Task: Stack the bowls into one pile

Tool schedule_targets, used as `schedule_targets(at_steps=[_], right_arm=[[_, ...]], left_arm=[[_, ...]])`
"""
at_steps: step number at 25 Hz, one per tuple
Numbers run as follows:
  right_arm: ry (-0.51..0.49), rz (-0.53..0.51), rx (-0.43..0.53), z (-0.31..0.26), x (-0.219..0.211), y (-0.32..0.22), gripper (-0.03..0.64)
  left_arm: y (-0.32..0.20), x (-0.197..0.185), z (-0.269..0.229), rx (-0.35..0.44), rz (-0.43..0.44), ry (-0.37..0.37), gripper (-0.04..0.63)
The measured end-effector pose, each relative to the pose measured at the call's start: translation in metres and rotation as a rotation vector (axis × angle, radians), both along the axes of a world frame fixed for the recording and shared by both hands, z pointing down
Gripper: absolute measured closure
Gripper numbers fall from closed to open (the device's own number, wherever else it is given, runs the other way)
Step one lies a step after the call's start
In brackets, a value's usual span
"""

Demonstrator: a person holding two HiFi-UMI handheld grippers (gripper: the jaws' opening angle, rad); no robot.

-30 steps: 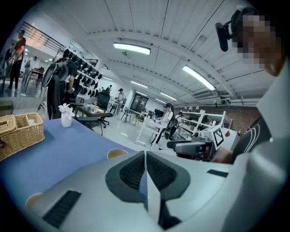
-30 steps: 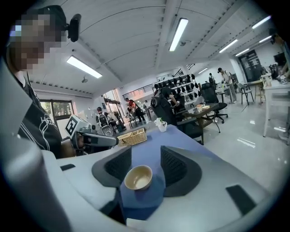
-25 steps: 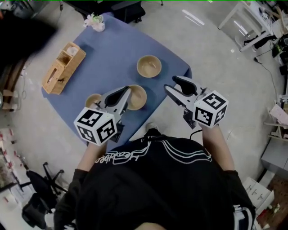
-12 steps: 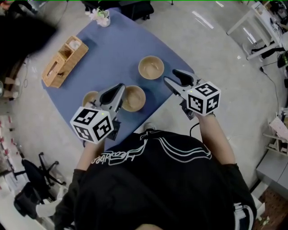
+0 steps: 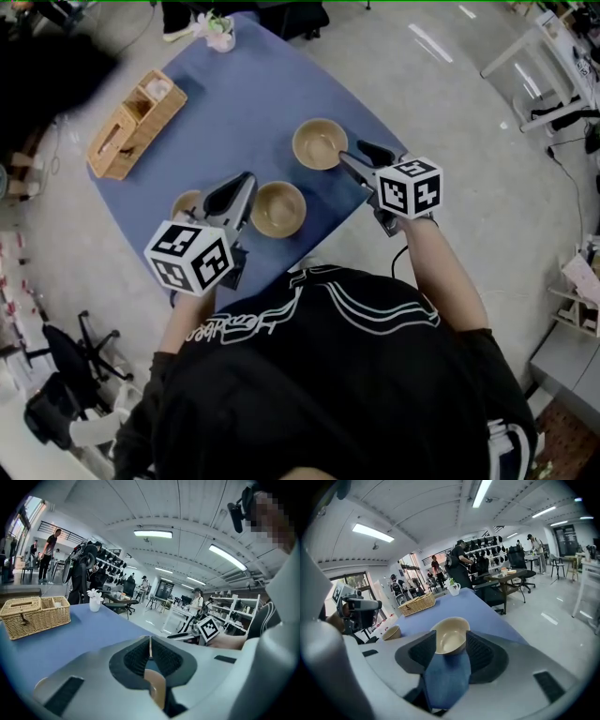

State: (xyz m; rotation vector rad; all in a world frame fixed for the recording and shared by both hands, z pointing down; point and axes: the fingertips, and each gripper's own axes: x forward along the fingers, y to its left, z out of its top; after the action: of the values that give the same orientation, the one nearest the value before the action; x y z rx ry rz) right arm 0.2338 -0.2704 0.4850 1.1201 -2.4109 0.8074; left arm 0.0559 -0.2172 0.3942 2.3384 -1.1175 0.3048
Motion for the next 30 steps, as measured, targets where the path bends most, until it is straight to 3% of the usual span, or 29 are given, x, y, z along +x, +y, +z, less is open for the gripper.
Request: schedule_targets(at_steps=[13, 16, 30], right_arm=[[-0.074, 0.052, -0.170, 0.047, -0.006, -0.024, 0.411], [-0.097, 0.094, -0.196, 0.051, -0.005, -0.030, 0.463], [-0.118, 0.155, -0.229, 0.055, -0.007, -0.039, 0.555]], left_arm=[[-0.011, -0.031, 0.019, -0.037, -0.065, -0.011, 0.565], [-0.012, -0.035, 0.020, -0.037, -0.070, -0.011, 0.565], [-0.009, -0.055, 0.030, -0.056, -0.095, -0.019, 0.565]])
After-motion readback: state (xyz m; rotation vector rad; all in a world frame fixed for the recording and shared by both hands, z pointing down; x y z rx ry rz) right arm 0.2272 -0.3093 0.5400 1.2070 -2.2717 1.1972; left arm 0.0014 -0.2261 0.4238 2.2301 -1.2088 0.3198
